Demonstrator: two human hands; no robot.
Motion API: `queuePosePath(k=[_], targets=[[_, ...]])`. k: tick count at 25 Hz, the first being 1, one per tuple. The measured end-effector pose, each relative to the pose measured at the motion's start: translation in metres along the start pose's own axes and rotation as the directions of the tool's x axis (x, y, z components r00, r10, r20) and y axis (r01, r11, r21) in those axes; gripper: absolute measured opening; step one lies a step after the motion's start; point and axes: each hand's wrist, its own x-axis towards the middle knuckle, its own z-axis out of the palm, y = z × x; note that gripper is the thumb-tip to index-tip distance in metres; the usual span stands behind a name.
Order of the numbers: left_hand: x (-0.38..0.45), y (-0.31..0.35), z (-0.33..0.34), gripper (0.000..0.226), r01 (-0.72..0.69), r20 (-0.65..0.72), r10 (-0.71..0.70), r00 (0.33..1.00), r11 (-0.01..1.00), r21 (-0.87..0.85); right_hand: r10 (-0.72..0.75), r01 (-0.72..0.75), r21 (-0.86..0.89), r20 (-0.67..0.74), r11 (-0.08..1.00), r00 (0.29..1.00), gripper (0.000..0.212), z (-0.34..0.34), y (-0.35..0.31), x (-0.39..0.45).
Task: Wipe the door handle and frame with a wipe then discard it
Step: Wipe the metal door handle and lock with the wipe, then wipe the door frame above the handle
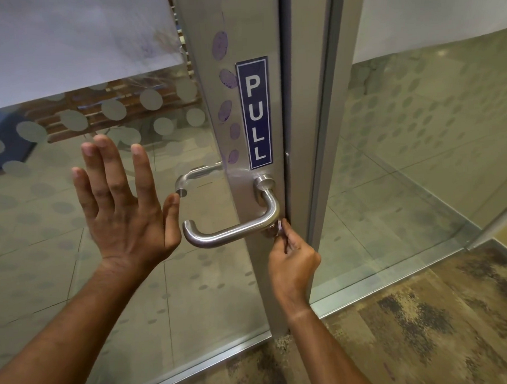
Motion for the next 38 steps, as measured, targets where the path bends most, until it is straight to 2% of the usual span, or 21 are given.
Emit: queuePosePath(k=[3, 6, 12, 18, 22, 25, 27, 32, 38], targets=[[0.000, -0.002, 0.003, 0.075, -0.012, -0.008, 0.012, 1.000, 1.000, 0.012, -0.052, 0.052, 0.004, -0.007, 0.999, 0.999, 0.035, 0.000, -0.001, 0.001], [0.000, -0.002, 0.004, 0.073, -0.010, -0.025, 0.010, 1.000, 1.000, -0.007, -0.042, 0.043, 0.017, -0.015, 0.999, 0.999, 0.033, 0.000, 0.000, -0.001], [-0.001, 0.000, -0.004, 0.075, 0.023, 0.023, -0.022, 0.999, 0.997, -0.067, 0.172, -0.172, 0.046, 0.016, 0.984, 0.985, 0.026, 0.000, 0.001, -0.001], [-0.002, 0.000, -0.006, 0.076, 0.035, 0.038, -0.031, 0.999, 0.994, -0.106, 0.108, -0.104, 0.130, -0.023, 0.986, 0.994, 0.028, -0.008, -0.018, 0.000], [-0.002, 0.001, -0.007, 0.077, 0.051, 0.048, -0.045, 0.998, 0.991, -0.127, 0.000, 0.005, 0.201, -0.023, 0.979, 1.000, 0.037, -0.014, -0.040, 0.005], [-0.001, 0.002, -0.009, 0.080, 0.056, 0.047, -0.049, 0.998, 0.987, -0.150, -0.094, 0.108, 0.257, -0.066, 0.960, 0.993, 0.034, -0.018, -0.059, 0.012], [-0.001, 0.001, -0.012, 0.081, 0.054, 0.049, -0.047, 0.998, 0.985, -0.166, -0.208, 0.228, 0.235, -0.105, 0.945, 0.972, 0.032, -0.020, -0.071, 0.016], [0.012, 0.002, -0.019, 0.085, 0.064, 0.000, -0.065, 0.998, 0.980, -0.188, -0.511, 0.530, 0.152, -0.146, 0.834, 0.847, 0.034, -0.023, -0.102, 0.027], [0.044, 0.001, -0.029, 0.087, 0.035, -0.086, -0.055, 0.995, 0.975, -0.220, -0.734, 0.742, 0.078, -0.111, 0.666, 0.670, 0.027, -0.021, -0.145, 0.040]])
